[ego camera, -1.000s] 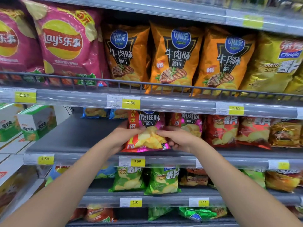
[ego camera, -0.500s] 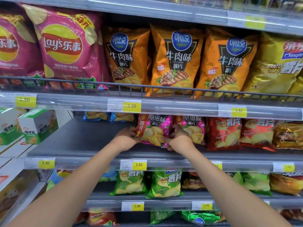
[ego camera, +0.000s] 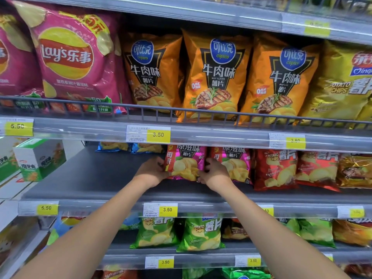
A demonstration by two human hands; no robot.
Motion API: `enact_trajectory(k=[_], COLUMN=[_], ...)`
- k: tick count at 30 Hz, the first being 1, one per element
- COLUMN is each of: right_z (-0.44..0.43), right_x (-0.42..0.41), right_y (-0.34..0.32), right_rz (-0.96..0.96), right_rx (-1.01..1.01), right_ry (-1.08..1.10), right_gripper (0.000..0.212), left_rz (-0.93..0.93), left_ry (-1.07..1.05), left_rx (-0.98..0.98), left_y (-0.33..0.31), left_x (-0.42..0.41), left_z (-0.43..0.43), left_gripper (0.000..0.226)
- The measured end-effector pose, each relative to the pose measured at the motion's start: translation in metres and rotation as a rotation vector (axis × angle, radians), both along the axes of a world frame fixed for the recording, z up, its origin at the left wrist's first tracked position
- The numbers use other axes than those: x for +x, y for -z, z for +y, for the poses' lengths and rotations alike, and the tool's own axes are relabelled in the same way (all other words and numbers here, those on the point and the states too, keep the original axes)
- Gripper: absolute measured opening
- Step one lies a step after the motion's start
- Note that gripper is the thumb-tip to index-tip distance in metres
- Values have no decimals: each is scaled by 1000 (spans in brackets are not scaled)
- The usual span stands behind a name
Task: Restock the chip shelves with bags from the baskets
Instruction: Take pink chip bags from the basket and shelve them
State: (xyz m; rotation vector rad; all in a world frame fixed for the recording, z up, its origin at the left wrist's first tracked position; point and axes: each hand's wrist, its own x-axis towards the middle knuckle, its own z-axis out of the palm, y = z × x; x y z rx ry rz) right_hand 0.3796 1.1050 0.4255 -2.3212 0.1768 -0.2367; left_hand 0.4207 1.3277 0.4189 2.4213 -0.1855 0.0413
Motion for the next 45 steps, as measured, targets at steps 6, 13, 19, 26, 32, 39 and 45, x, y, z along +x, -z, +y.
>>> enact_trajectory(k=[6, 13, 19, 26, 32, 39, 45], right_z=[-2, 2, 3, -10, -46, -140, -248], right_x=[8, -2, -17, -48, -95, -190, -317], right_y=[1, -2, 3, 9, 15, 35, 44], right_rz=[-7, 5, -22, -113, -165, -208, -109], right_rx=[-35, -129, -117, -161, -496, -542, -583], right_ry=[-5, 8, 11, 26, 86, 160, 309], right_gripper=[62, 49, 45, 47, 47, 62, 67], left_rz=[-13, 8, 2, -91, -333, -498, -531], left_ry=[1, 38, 88, 89, 19, 186, 363], left_rx=[-31, -13, 64, 117, 425, 505, 494], left_y=[1, -2, -2, 0, 1, 16, 34], left_x=[6, 0, -9, -44, -101, -163, -245], left_z=[-1, 2, 7, 12, -16, -103, -223], left_gripper=[44, 47, 49, 59, 65, 77, 79])
